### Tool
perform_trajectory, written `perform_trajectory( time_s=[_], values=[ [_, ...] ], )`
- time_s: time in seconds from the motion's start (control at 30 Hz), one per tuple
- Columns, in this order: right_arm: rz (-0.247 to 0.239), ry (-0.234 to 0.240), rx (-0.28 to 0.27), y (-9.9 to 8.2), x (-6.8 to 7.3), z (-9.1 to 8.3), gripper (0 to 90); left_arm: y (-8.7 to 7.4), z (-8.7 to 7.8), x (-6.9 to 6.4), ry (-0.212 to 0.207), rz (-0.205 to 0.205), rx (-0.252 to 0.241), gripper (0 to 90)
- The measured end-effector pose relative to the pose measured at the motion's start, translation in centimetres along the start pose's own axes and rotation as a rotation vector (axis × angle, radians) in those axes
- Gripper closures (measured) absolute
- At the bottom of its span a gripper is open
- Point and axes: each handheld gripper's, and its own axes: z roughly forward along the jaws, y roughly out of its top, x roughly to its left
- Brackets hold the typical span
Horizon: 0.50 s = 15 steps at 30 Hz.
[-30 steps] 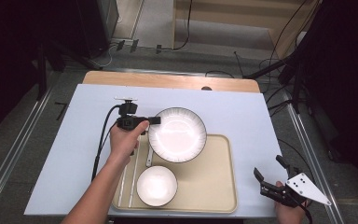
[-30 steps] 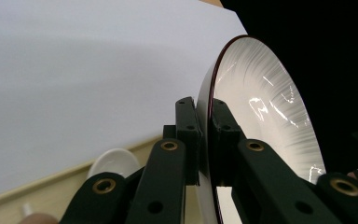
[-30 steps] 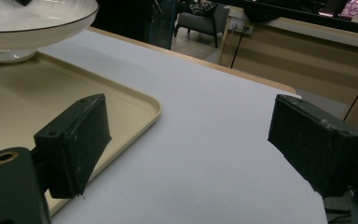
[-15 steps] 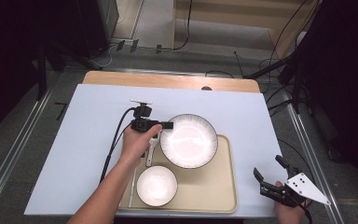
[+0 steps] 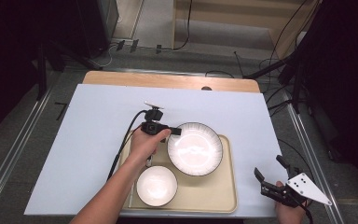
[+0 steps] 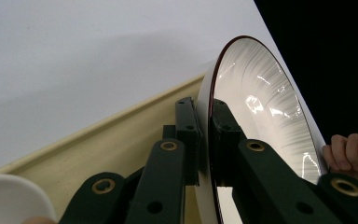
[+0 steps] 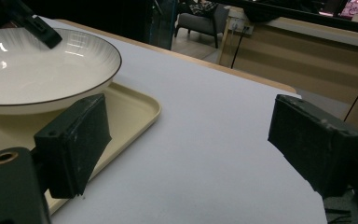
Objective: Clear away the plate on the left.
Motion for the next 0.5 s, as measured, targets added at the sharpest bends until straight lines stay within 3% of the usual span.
perform_trajectory(
  time_s=[0.13,0.3,0.4,0.5],
  values=[
    [0.028,0.009,-0.001,-0.2,-0.2,0.1,13.0,0.2,0.9,-0.1,0.017,0.015,0.038,84.7],
    [0.025,0.015,-0.002,-0.2,-0.1,0.2,13.0,0.2,1.4,0.0,0.009,0.013,0.063,84.6],
    [0.016,0.012,-0.004,-0.1,0.0,0.1,13.0,0.1,1.6,0.1,0.035,0.015,0.067,84.5],
    [0.020,0.011,-0.005,-0.1,-0.1,0.0,13.0,0.0,1.7,0.2,0.033,0.020,0.069,84.6]
  ],
)
